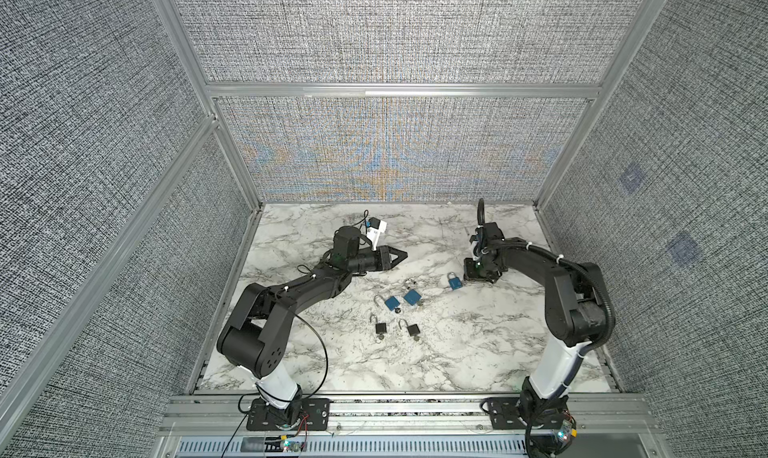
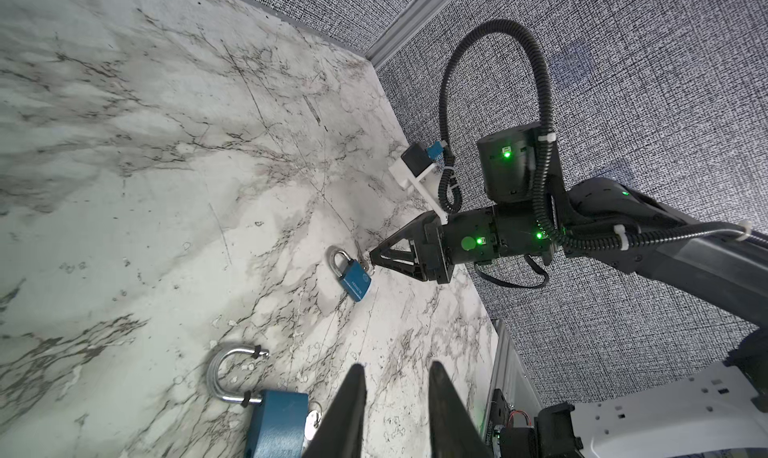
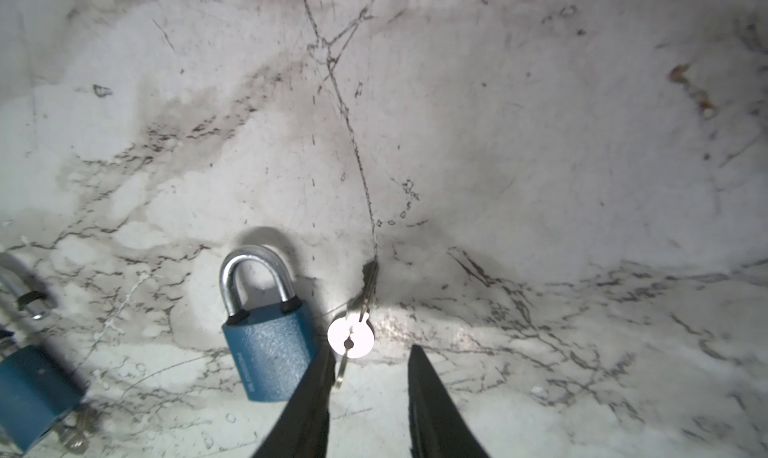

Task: Lock with the key

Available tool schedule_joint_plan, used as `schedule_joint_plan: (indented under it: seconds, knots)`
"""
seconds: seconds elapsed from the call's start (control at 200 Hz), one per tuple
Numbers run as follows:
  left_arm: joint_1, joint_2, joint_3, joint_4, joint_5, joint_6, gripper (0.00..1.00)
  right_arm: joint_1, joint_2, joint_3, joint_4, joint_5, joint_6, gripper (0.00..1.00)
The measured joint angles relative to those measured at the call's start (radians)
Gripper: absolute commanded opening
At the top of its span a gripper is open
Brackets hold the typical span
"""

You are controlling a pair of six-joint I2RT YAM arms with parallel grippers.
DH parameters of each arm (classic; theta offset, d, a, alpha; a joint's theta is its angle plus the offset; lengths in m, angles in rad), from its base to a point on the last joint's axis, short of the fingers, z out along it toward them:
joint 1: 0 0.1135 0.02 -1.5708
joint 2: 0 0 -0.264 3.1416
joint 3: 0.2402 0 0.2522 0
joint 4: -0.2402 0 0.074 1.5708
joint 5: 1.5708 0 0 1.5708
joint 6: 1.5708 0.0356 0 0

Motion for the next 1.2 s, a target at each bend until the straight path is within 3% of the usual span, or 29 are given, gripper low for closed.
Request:
schedule_joint_plan:
  seconds: [0.36, 0.55, 0.87, 1.035, 1.2]
  knots:
    - [0.0, 0.0, -0.002, 0.0, 0.0, -0.003, 0.29, 0.06, 0.003, 0.027, -0.079, 0.158, -0.026, 0.33]
    - [0.0, -0.001, -0.003, 0.001, 0.0, -0.007, 0.29, 0.073, -0.028, 0.02, -0.08, 0.166, -0.028, 0.33]
    - [0.0, -0.013, -0.01, 0.0, 0.0, -0.007, 0.29, 0.07, -0.07, 0.003, -0.069, 0.093, -0.008, 0.33]
    - [0.002, -0.032, -0.014, -0.008, -0.003, 0.001, 0.29, 0.073, -0.144, -0.061, -0.022, -0.007, -0.006, 0.33]
    - [0.034, -0.064, -0.048, -0.042, -0.023, 0.014, 0.28, 0.159, -0.233, -0.13, 0.038, -0.085, -0.026, 0.34]
